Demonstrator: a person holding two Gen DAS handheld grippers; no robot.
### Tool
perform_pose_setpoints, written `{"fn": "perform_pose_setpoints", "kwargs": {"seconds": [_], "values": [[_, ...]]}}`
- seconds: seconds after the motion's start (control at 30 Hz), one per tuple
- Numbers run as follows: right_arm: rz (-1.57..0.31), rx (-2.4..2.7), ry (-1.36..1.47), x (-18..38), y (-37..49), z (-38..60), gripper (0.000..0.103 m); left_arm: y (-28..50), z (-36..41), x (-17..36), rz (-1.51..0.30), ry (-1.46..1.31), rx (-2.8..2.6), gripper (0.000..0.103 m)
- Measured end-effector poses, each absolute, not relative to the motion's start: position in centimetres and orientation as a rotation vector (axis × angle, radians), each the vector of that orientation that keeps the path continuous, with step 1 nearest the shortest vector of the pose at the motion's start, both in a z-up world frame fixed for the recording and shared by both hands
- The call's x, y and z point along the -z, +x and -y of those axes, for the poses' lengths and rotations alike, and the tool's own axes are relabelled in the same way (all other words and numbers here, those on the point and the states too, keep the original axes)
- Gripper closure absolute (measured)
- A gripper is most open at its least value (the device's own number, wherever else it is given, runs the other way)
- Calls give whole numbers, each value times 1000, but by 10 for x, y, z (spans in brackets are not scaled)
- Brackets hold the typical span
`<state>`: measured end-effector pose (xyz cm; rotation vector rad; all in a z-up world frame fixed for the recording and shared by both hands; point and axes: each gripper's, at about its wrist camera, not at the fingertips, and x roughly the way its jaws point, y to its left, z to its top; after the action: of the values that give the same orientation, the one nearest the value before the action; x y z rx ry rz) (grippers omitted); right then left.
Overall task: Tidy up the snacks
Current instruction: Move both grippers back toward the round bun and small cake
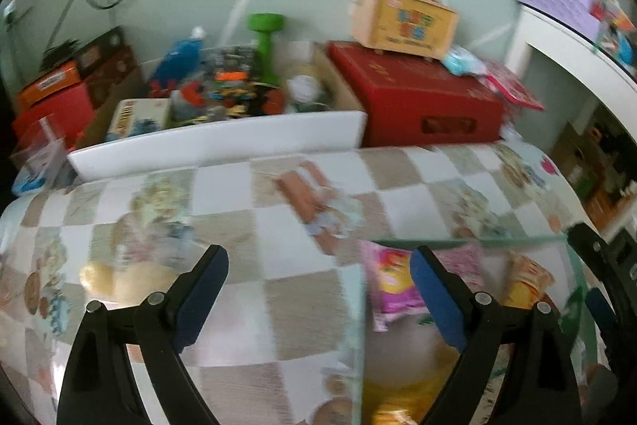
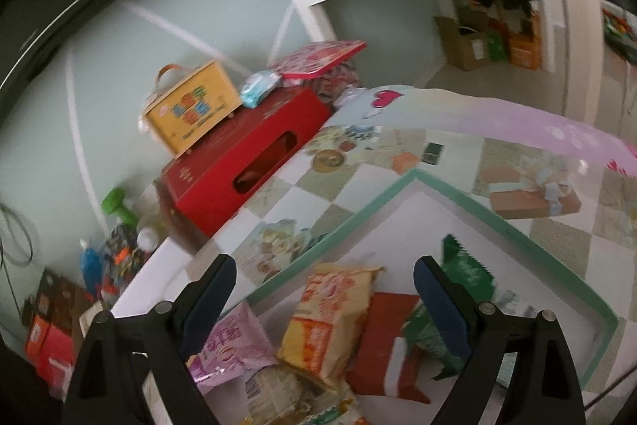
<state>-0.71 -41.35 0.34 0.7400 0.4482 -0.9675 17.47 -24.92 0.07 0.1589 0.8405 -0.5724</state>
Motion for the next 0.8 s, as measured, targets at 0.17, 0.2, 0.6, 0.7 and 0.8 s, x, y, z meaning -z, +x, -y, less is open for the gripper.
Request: {"fn": "perform_pose_setpoints", "kwargs": {"seconds": [0.17, 0.2, 0.6, 0.7, 0.8], "values": [[-489, 905, 694, -4, 10, 401, 10, 195, 218, -1, -845, 109, 479, 10], [-492, 895, 689, -5, 12, 399, 10, 199, 210, -1, -844, 97, 455, 10], [-524, 798, 601, -10, 38, 366, 10, 234, 127, 7, -852, -10, 194, 10], [-537, 768, 575, -11, 46, 356, 10, 239, 116, 11, -860, -23, 169, 10], [-550, 732, 544, -11, 55, 345, 10, 241, 107, 13, -863, -43, 156, 10]]}}
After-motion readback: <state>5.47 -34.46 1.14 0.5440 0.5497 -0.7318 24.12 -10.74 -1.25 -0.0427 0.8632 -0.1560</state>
